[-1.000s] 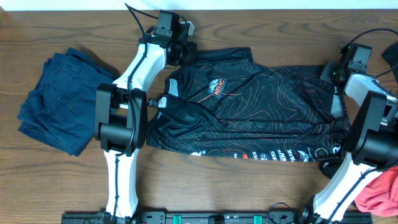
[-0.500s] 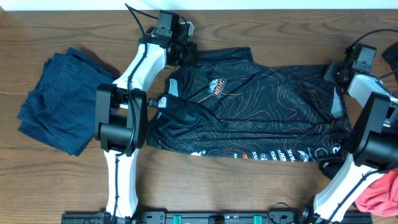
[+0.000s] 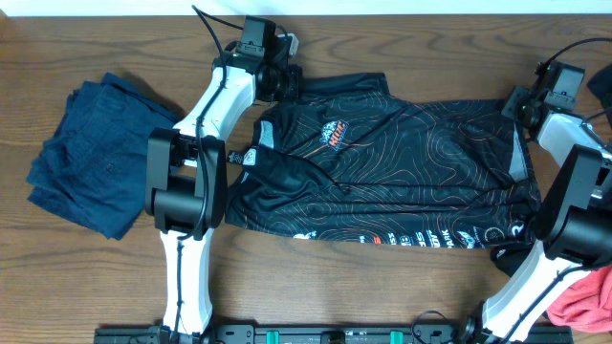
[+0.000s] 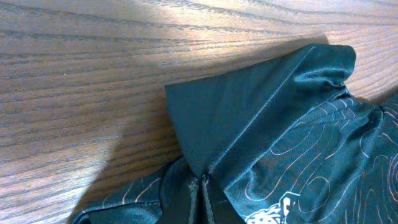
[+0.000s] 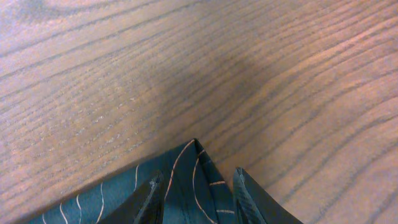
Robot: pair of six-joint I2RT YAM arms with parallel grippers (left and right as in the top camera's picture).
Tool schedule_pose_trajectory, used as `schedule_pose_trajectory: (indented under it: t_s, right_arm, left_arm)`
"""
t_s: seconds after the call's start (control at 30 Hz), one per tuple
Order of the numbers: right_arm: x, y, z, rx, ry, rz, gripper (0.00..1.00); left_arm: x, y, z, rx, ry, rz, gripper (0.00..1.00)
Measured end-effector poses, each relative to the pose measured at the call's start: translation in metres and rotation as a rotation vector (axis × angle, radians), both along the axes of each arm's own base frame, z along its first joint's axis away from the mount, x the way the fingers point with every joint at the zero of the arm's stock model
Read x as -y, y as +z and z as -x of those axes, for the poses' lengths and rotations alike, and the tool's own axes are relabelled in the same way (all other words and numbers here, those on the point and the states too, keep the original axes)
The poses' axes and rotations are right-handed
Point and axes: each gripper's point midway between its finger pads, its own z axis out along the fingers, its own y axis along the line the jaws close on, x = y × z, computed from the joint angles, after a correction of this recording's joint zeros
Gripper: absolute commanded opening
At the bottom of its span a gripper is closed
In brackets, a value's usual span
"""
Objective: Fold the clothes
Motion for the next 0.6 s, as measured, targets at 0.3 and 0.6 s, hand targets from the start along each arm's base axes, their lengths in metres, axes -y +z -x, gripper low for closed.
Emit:
schedule_pose_trajectory:
  t_s: [0.3, 0.6]
  right_arm:
    - [-0.012, -0.023, -0.001, -0.031, 0.031, -0.030, 0.34]
    - [-0.014, -0.022, -0.003, -0.024, 0.035, -0.027, 0.34]
  left_arm:
    - [0.000, 0.000, 0.000, 0.000, 0.000, 0.000, 0.06]
    - [0.000, 0.000, 0.000, 0.000, 0.000, 0.000, 0.06]
